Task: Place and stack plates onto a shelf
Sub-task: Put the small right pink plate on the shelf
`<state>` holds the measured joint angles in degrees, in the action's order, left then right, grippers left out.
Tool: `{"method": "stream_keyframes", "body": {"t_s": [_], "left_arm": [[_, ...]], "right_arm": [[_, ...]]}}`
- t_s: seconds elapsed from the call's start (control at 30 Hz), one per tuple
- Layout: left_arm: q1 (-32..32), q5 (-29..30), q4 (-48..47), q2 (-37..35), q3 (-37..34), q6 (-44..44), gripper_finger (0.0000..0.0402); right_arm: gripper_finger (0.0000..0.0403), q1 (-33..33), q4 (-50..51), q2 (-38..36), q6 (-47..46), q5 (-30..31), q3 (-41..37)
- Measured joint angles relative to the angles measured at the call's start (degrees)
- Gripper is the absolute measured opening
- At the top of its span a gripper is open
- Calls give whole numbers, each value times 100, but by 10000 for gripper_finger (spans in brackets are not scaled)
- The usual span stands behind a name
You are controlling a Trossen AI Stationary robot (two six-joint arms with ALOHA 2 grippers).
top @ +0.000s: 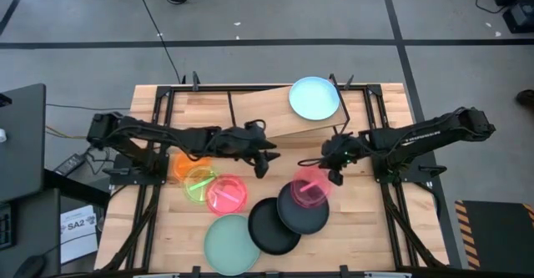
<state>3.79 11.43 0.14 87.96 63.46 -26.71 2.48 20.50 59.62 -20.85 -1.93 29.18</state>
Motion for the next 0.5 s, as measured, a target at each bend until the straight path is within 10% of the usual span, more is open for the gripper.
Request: {"method": "stream_keyframes", "body": {"t_s": [0.5], "left_arm": [[211,-122,14,680,40,-994,172]], "right_arm": [[5,0,-710,-1,-1,104,108]]}}
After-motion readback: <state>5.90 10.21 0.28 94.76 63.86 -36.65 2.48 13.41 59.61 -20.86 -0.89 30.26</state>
